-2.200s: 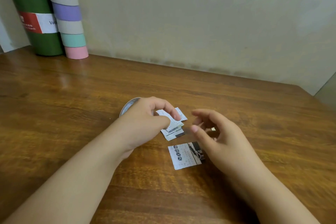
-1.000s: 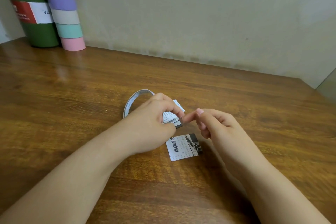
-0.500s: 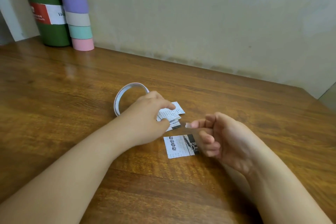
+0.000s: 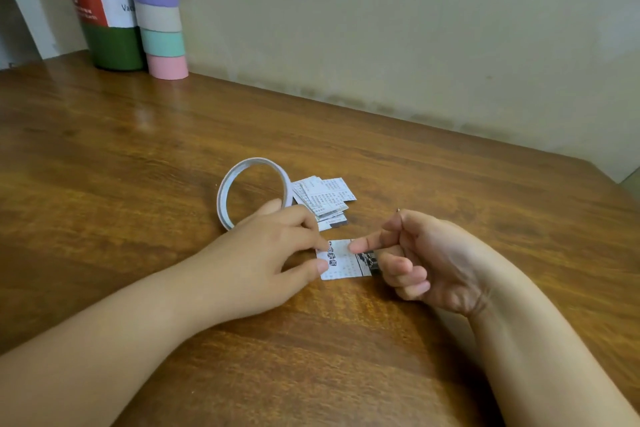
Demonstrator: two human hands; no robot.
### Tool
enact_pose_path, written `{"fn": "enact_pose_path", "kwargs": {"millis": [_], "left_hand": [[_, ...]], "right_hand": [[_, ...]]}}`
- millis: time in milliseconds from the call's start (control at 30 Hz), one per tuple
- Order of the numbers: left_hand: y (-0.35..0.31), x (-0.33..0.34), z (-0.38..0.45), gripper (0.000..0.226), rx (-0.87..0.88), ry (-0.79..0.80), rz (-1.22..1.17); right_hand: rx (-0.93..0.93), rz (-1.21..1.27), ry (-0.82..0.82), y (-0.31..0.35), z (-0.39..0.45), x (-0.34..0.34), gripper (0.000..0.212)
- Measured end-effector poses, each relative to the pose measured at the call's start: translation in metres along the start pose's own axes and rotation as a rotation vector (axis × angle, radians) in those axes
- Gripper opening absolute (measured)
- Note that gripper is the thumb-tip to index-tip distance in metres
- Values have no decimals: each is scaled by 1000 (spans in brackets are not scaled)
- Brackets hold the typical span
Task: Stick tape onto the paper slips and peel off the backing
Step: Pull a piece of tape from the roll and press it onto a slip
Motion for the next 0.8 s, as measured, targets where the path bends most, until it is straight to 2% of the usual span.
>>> {"fn": "enact_pose_path", "kwargs": {"millis": [233, 533, 800], "left_hand": [[-8, 3, -5, 52, 96, 3, 23], [-7, 4, -5, 57, 67, 10, 48], [-7, 5, -4, 60, 57, 56, 83]], "right_hand": [[32, -15, 40, -1, 2, 2, 49], [50, -18, 52, -1, 3, 2, 50], [50, -78, -6, -2, 3, 1, 50]]}}
Point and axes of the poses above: each hand's wrist, its own z-axis towards the middle knuckle, its own x-axis out of the palm, y = z × x, the point moved 2 cm from there along z, towards the middle knuckle, and after that the axes turned 8 degrees about -z, right-handed, at the moved point
